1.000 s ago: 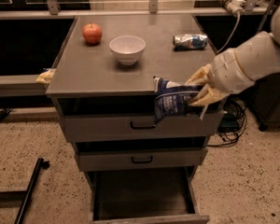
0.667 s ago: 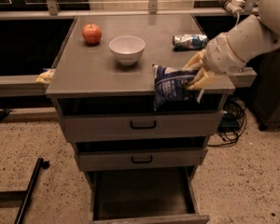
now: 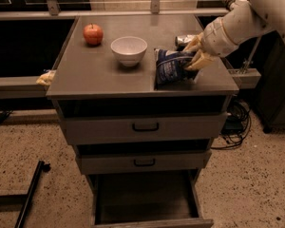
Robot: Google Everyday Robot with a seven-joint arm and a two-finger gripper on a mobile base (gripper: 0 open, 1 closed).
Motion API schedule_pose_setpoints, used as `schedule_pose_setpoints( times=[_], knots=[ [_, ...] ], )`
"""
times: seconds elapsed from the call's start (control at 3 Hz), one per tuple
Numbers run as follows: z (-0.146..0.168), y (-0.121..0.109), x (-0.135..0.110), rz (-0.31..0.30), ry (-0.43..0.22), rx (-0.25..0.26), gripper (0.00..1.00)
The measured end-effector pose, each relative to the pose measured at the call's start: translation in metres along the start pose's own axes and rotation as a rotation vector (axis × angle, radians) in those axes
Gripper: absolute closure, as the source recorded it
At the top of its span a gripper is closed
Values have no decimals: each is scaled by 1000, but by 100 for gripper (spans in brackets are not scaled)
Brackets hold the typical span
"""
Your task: Pick blue chip bag from bottom drawer and place on counter
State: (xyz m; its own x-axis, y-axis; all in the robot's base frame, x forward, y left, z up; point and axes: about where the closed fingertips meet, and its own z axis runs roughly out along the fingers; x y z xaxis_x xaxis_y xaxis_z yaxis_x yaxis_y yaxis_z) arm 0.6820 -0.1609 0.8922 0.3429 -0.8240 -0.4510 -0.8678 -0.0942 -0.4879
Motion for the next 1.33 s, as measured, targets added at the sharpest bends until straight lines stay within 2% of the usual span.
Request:
schedule_pose_setpoints(
  times=[0.33, 1.33],
  knots=[
    [-3, -5, 0, -1, -2, 14, 81],
    [-3, -5, 0, -1, -2, 14, 11]
  ],
)
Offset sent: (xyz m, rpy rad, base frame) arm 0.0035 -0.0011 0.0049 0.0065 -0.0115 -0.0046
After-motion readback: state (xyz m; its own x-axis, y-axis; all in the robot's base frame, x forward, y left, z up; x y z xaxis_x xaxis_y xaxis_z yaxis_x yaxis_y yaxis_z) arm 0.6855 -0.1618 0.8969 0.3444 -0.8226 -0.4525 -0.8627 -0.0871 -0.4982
